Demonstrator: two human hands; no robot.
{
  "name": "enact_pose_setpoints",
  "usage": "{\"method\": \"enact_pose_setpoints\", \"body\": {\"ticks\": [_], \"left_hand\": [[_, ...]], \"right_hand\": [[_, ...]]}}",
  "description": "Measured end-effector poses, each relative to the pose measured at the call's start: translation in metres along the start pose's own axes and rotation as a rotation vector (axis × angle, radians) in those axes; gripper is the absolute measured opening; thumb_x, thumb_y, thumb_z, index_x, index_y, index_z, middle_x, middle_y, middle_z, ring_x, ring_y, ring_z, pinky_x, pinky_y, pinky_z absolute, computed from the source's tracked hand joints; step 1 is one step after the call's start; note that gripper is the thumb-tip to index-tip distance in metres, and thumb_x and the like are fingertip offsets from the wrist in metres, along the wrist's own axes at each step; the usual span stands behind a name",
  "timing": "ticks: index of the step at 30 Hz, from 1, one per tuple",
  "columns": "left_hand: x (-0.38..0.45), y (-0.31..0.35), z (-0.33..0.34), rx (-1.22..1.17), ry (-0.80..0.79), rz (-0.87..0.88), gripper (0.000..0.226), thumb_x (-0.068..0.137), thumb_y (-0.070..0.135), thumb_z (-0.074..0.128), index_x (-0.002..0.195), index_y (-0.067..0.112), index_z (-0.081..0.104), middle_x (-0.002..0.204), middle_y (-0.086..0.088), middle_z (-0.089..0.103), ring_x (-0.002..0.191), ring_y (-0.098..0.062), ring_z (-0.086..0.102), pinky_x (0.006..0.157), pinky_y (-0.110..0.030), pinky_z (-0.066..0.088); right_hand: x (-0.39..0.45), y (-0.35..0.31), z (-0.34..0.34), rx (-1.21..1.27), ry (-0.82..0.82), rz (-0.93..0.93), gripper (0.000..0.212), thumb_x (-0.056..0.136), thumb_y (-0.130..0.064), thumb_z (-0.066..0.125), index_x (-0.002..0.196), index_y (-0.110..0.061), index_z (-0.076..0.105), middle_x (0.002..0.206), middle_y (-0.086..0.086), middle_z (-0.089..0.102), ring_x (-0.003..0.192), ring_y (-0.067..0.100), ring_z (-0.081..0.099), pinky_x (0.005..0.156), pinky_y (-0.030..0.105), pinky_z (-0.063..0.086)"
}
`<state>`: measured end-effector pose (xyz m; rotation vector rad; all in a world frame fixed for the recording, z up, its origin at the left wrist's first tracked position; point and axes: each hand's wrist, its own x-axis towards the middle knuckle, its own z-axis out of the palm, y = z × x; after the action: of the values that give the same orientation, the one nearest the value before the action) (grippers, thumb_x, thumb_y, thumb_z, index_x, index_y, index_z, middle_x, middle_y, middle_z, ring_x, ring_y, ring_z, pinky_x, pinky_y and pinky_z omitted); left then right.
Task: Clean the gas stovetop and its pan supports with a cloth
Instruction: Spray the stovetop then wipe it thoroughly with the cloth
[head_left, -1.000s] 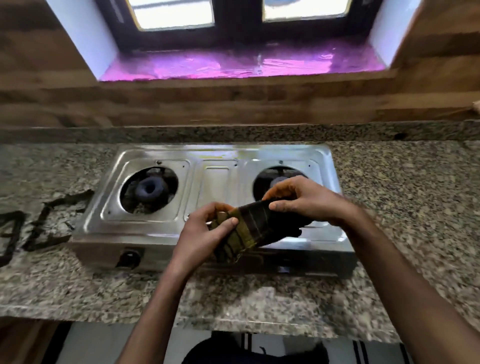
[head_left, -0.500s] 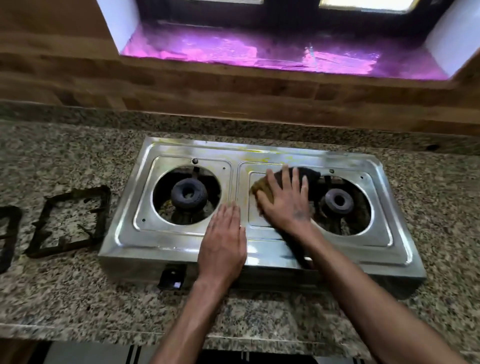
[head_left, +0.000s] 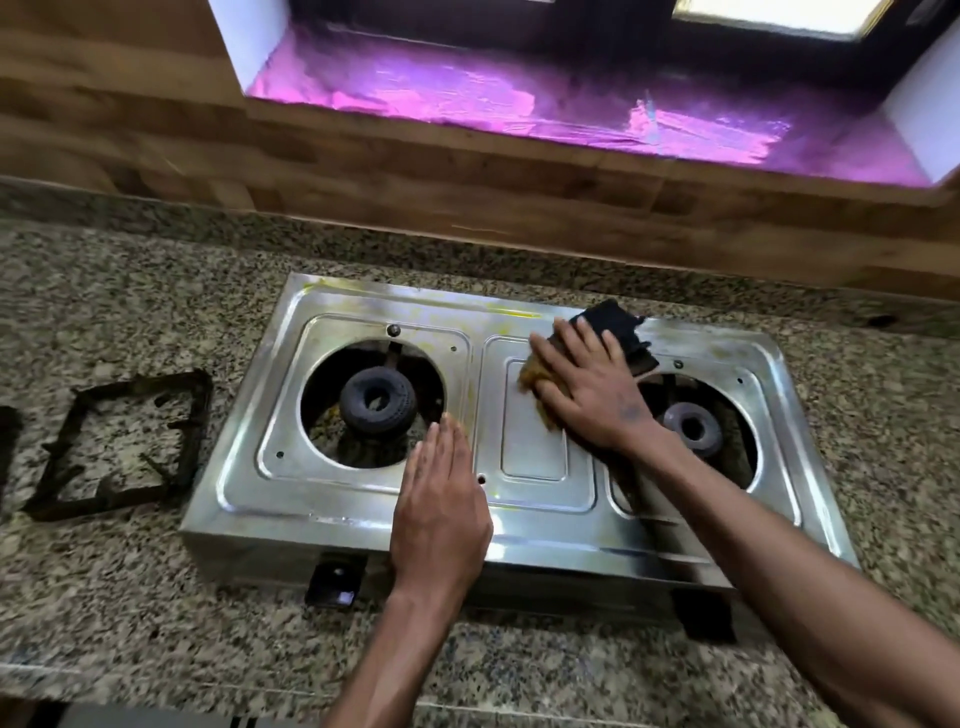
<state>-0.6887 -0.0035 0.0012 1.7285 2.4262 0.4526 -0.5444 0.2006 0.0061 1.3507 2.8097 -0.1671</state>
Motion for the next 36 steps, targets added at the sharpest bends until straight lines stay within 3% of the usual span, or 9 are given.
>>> {"method": "enact_pose_setpoints", "body": {"ticks": [3, 9, 12, 15, 21, 25, 27, 33, 36], "left_hand": [[0.001, -0.001, 0.001, 0.006, 0.002, 0.004, 0.059, 0.089, 0.02, 0.036, 0.145, 0.002, 0.042, 0.153, -0.014, 0.039, 0.143, -0.024, 0.036, 0.118, -0.04, 0.029], [0.002, 0.0, 0.0, -0.005, -0.01, -0.002, 0.059, 0.091, 0.018, 0.037, 0.148, 0.004, 0.038, 0.156, -0.011, 0.034, 0.146, -0.021, 0.029, 0.12, -0.039, 0.025], [0.001, 0.0, 0.002, -0.004, -0.007, -0.015, 0.059, 0.092, 0.019, 0.037, 0.149, 0.005, 0.037, 0.157, -0.01, 0.033, 0.146, -0.021, 0.029, 0.121, -0.036, 0.022], [0.001, 0.0, 0.002, -0.004, 0.003, -0.015, 0.059, 0.091, 0.019, 0.034, 0.149, 0.004, 0.036, 0.157, -0.011, 0.033, 0.146, -0.021, 0.029, 0.121, -0.036, 0.021], [0.001, -0.001, 0.003, -0.014, 0.011, 0.0, 0.06, 0.093, 0.02, 0.031, 0.15, 0.005, 0.034, 0.158, -0.01, 0.03, 0.147, -0.021, 0.025, 0.122, -0.036, 0.019], [0.001, 0.0, 0.003, -0.028, 0.029, -0.004, 0.062, 0.091, 0.023, 0.025, 0.149, 0.005, 0.035, 0.157, -0.01, 0.032, 0.147, -0.021, 0.027, 0.121, -0.036, 0.019], [0.002, 0.001, 0.003, -0.045, 0.041, -0.003, 0.061, 0.091, 0.022, 0.027, 0.149, 0.004, 0.037, 0.157, -0.011, 0.033, 0.146, -0.022, 0.028, 0.121, -0.035, 0.019], [0.004, -0.005, -0.008, -0.444, 0.099, -0.062, 0.055, 0.095, 0.018, 0.032, 0.149, 0.008, 0.037, 0.157, -0.003, 0.034, 0.146, -0.011, 0.027, 0.119, -0.031, 0.025], [0.003, -0.006, -0.018, -0.607, 0.148, -0.118, 0.053, 0.096, 0.021, 0.032, 0.147, 0.01, 0.043, 0.154, 0.002, 0.039, 0.143, -0.005, 0.031, 0.116, -0.018, 0.025]], "right_hand": [[0.043, -0.032, 0.001, 0.041, 0.054, 0.126, 0.069, 0.093, -0.059, 0.02, 0.157, -0.034, 0.021, 0.168, 0.007, 0.008, 0.154, 0.028, 0.004, 0.121, 0.049, 0.0], [-0.008, -0.044, 0.01, 0.016, 0.006, -0.328, 0.062, 0.096, -0.053, 0.028, 0.155, -0.034, 0.029, 0.165, 0.003, 0.024, 0.153, 0.024, 0.016, 0.122, 0.045, 0.008], [0.023, -0.007, 0.003, 0.006, 0.053, -0.126, 0.067, 0.093, -0.057, 0.02, 0.156, -0.035, 0.026, 0.166, 0.004, 0.019, 0.154, 0.026, 0.013, 0.121, 0.045, 0.006], [0.053, -0.032, 0.003, 0.028, 0.11, 0.095, 0.065, 0.096, -0.054, 0.024, 0.157, -0.033, 0.025, 0.167, 0.006, 0.015, 0.154, 0.026, 0.012, 0.122, 0.048, 0.006], [0.003, -0.024, 0.006, -0.004, 0.026, -0.312, 0.063, 0.097, -0.054, 0.026, 0.156, -0.033, 0.029, 0.164, 0.001, 0.024, 0.153, 0.021, 0.017, 0.122, 0.043, 0.01], [0.042, -0.011, -0.001, 0.014, 0.076, 0.067, 0.069, 0.093, -0.056, 0.019, 0.157, -0.032, 0.025, 0.166, 0.005, 0.019, 0.153, 0.026, 0.015, 0.121, 0.047, 0.008], [0.055, -0.039, -0.002, 0.055, 0.091, 0.127, 0.069, 0.093, -0.054, 0.021, 0.157, -0.028, 0.025, 0.166, 0.007, 0.016, 0.153, 0.027, 0.012, 0.122, 0.047, 0.005], [-0.049, -0.069, 0.009, 0.074, 0.0, -0.285, 0.063, 0.098, -0.05, 0.026, 0.158, -0.03, 0.025, 0.166, 0.001, 0.018, 0.154, 0.02, 0.011, 0.124, 0.039, 0.005], [-0.099, -0.047, 0.006, 0.066, -0.063, -0.29, 0.062, 0.1, -0.055, 0.026, 0.158, -0.037, 0.014, 0.167, -0.006, 0.007, 0.154, 0.012, -0.003, 0.124, 0.037, -0.001]]}}
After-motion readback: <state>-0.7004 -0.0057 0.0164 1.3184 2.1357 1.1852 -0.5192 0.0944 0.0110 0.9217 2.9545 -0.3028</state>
